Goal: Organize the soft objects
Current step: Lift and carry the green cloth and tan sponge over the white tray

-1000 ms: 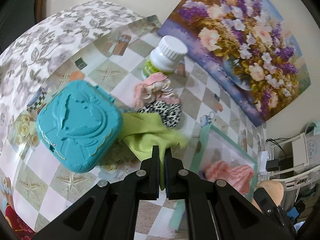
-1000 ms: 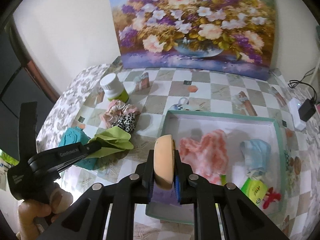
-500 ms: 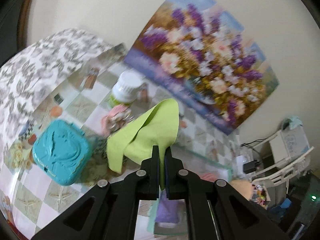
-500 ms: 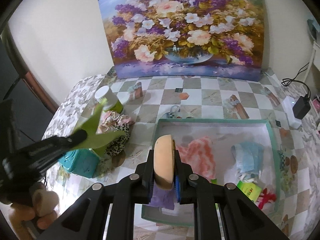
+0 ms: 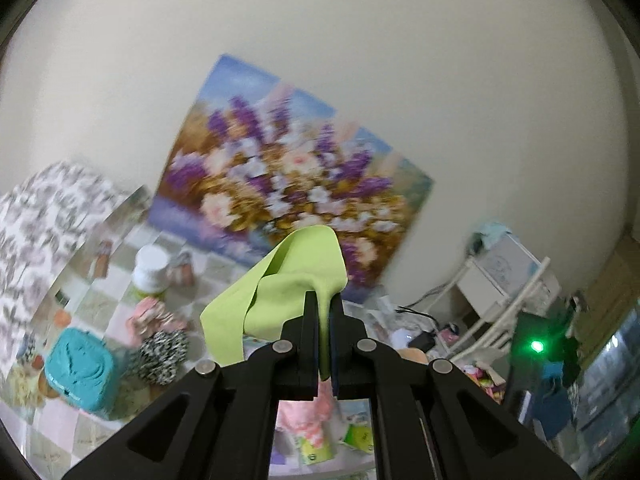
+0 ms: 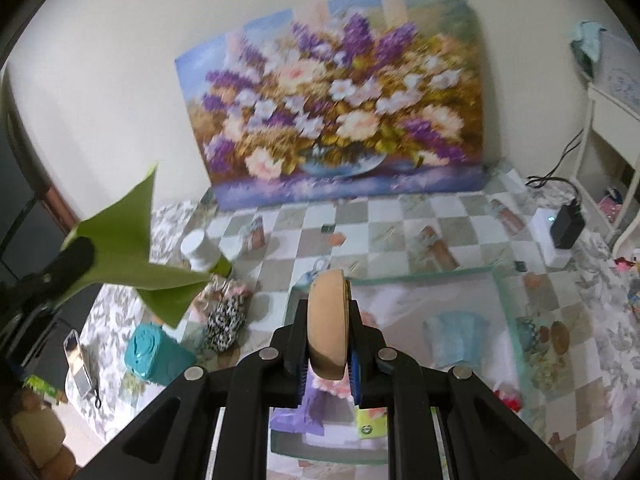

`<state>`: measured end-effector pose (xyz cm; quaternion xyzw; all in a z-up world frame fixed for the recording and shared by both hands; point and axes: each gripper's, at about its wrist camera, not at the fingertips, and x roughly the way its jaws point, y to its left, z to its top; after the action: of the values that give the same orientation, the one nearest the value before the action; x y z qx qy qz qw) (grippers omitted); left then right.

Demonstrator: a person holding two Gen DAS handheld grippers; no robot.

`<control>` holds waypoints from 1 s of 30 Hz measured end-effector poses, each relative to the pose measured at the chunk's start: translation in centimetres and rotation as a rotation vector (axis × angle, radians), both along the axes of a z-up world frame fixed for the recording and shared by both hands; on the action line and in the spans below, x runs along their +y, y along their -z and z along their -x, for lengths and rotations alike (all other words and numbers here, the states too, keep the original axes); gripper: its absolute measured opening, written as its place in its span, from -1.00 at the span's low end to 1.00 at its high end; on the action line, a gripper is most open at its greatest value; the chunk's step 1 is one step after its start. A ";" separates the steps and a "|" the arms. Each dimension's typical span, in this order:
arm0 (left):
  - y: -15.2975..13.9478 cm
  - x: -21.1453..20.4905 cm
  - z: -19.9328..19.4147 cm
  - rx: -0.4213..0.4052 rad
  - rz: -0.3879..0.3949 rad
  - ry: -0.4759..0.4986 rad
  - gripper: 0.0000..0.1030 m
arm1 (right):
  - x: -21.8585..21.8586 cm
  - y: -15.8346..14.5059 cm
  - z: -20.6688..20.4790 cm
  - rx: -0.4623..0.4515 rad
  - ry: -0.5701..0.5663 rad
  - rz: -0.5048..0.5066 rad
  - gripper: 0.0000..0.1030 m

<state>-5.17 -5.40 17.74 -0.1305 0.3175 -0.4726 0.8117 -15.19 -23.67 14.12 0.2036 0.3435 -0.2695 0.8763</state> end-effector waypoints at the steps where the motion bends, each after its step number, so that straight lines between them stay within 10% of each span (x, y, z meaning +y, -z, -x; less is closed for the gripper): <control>1: -0.3 -0.4 0.6 -0.016 0.001 0.023 -0.93 | -0.3 -0.2 0.4 -0.003 0.014 0.008 -0.67; 30: 7.5 -11.3 8.5 -0.007 -0.256 0.303 -0.93 | -9.2 3.0 8.3 0.064 0.318 -0.054 -0.67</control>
<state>-13.72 -16.68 10.26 0.0248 0.3882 -0.5456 0.7423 -23.44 -32.83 11.14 0.2704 0.3419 -0.4019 0.8053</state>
